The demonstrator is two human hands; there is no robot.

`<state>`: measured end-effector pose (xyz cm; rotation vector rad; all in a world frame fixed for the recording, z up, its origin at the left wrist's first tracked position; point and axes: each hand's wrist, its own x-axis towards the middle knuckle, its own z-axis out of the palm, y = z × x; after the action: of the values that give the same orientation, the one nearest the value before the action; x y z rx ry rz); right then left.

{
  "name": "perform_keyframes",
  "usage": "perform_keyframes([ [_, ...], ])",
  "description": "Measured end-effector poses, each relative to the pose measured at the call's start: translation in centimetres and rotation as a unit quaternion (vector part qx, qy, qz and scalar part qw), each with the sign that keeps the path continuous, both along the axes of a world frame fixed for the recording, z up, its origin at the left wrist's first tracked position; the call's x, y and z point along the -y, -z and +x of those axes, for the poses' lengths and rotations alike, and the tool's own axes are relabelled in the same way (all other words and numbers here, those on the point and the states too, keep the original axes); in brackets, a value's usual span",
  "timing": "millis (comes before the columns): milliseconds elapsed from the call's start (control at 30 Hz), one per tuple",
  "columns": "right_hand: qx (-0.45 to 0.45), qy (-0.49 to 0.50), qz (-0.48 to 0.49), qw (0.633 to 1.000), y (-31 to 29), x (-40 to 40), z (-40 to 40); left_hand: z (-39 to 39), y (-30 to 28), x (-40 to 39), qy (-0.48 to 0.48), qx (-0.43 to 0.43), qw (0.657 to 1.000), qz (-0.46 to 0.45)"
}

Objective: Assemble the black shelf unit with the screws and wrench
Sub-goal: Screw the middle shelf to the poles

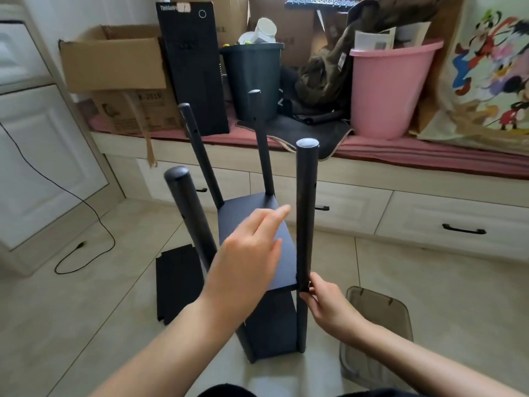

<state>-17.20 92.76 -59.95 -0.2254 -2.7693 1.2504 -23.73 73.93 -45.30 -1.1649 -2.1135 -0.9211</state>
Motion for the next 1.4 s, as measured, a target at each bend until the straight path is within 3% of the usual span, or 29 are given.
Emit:
perform_keyframes([
  [100,0.014,0.008,0.029,0.999,0.4,-1.3,0.6,-0.1,-0.7,3.6,-0.091,-0.178,0.98,0.019],
  [167,0.028,0.014,0.035,0.999,0.6,-2.0,0.8,-0.4,-1.2,5.2,-0.146,-0.158,0.976,0.035],
  [200,0.033,0.018,0.036,0.999,0.7,-2.3,0.9,-0.6,-1.3,5.5,-0.159,-0.098,0.981,0.054],
  [267,0.04,0.019,0.035,0.998,0.8,-2.7,1.0,-0.9,-1.5,5.5,-0.107,0.105,0.983,0.104],
  [333,0.044,0.018,0.032,0.998,0.6,-2.8,1.0,-1.3,-1.3,5.0,-0.003,0.278,0.951,0.138],
  [433,0.058,0.016,0.03,0.998,0.0,-2.7,0.8,-2.3,-0.6,4.6,0.12,0.385,0.908,0.111],
  [533,0.088,0.021,0.069,0.994,-0.4,-3.3,0.4,-2.7,-0.1,4.2,0.142,0.377,0.91,0.098],
  [667,0.113,0.078,0.25,0.958,-2.4,-4.0,-0.3,-2.7,-0.2,3.6,0.134,0.358,0.918,0.103],
  [833,0.105,0.132,0.191,0.967,-7.1,-4.0,-0.4,-0.7,-0.1,0.7,0.122,0.319,0.937,0.076],
  [1000,0.061,-0.003,-0.055,0.997,-12.9,-1.0,3.1,1.1,-0.8,-4.4,0.124,0.264,0.956,0.044],
  [1100,-0.015,0.02,-0.131,0.991,-13.8,0.4,4.4,1.3,-1.4,-6.2,0.141,0.286,0.948,0.001],
  [1233,-0.036,0.083,-0.114,0.989,-14.2,1.0,4.3,-0.7,-2.8,-4.5,0.188,0.323,0.928,0.006],
  [1400,-0.046,0.108,-0.086,0.989,-13.8,1.2,3.8,-6.7,-2.1,-0.4,0.019,0.32,0.941,0.107],
])
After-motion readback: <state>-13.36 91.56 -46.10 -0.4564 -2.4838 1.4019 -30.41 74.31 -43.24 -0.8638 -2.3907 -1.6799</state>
